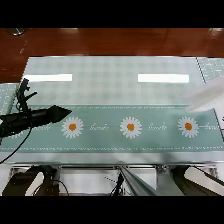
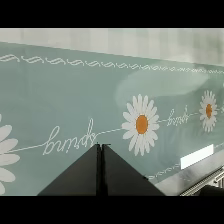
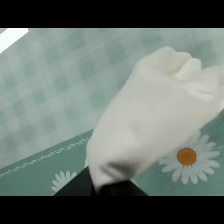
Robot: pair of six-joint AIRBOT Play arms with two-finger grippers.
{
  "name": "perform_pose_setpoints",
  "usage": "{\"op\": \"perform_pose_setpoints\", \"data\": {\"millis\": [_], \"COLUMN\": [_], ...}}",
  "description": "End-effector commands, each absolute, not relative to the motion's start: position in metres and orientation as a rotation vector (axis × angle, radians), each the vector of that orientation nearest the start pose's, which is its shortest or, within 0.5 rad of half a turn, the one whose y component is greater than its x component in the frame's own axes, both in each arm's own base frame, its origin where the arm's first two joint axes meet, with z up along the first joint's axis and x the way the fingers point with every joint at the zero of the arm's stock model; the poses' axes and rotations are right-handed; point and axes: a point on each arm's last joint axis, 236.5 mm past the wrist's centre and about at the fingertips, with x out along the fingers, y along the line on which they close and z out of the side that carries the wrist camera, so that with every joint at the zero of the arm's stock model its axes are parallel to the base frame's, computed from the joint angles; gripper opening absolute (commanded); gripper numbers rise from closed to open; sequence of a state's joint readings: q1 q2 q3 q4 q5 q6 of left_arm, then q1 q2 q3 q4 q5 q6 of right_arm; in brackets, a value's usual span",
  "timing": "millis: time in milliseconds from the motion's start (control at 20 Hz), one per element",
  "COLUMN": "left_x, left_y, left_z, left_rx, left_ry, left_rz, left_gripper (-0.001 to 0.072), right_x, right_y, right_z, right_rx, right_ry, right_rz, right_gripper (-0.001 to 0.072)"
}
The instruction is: Fold the shirts.
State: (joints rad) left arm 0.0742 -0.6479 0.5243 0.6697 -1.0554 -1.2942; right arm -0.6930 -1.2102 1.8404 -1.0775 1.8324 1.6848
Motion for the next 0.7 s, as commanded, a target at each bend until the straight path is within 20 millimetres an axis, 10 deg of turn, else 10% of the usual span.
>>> {"op": "perform_pose_setpoints", "data": {"millis": [0,450,500,600,650], "left_x": [0.261,0.261,0.261,0.261,0.261], "left_y": [-0.143,-0.142,-0.142,-0.142,-0.142], "left_z": [0.055,0.055,0.055,0.055,0.055], "left_rx": [-0.641,-0.641,-0.641,-0.641,-0.641], "left_ry": [0.984,0.981,0.981,0.981,0.981], "left_rz": [-0.501,-0.499,-0.499,-0.499,-0.499], "left_gripper": [0.0019,0.002,0.002,0.0019,0.002], "right_x": [0.25,0.063,0.043,0.006,0.002], "right_y": [-0.145,-0.184,-0.182,-0.178,-0.175], "right_z": [0.209,0.131,0.128,0.123,0.119], "right_rx": [0.753,0.852,0.838,0.818,0.815], "right_ry": [1.086,1.143,1.145,1.165,1.17], "right_rz": [-0.388,-1.152,-1.243,-1.414,-1.422], "right_gripper": [0.0028,0.003,0.0077,0.0591,0.0627]}}
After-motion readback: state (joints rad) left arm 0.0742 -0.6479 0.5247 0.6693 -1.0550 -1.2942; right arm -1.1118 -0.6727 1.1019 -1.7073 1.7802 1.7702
